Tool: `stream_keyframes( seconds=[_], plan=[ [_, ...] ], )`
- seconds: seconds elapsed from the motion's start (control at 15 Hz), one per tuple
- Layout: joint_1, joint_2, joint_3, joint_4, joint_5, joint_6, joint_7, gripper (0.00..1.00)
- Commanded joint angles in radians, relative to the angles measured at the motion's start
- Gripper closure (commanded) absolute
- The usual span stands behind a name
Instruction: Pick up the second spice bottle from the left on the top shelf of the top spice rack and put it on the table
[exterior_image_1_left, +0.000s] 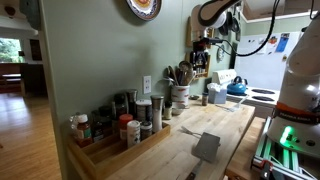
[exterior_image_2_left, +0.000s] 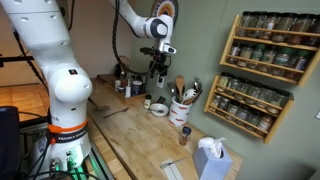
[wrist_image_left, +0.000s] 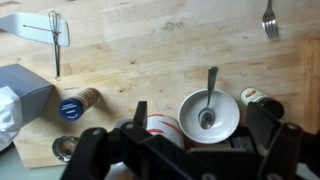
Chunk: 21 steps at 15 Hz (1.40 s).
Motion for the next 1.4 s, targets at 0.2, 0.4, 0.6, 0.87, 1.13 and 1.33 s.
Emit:
stream_keyframes(
  seconds=[0.2, 0.4, 0.6, 0.87, 1.13, 1.33],
  plan=[
    [-0.099, -0.139, -0.133, 0.096, -0.008, -0.082, -0.065, 0.0],
    [-0.142, -0.167, -0.157, 0.185, -0.022, -0.108, -0.053, 0.0],
    [-0.176, -0.169, -0.176, 0.297, -0.012, -0.136, -0.034, 0.0],
    [-0.217, -0.151, -0.206, 0.432, -0.014, -0.099, -0.01, 0.0],
    [-0.212, -0.162, -0.233, 0.461, -0.005, -0.058, -0.073, 0.0],
    [-0.212, -0.16, -0.239, 0.474, -0.004, -0.057, -0.077, 0.0]
  ],
)
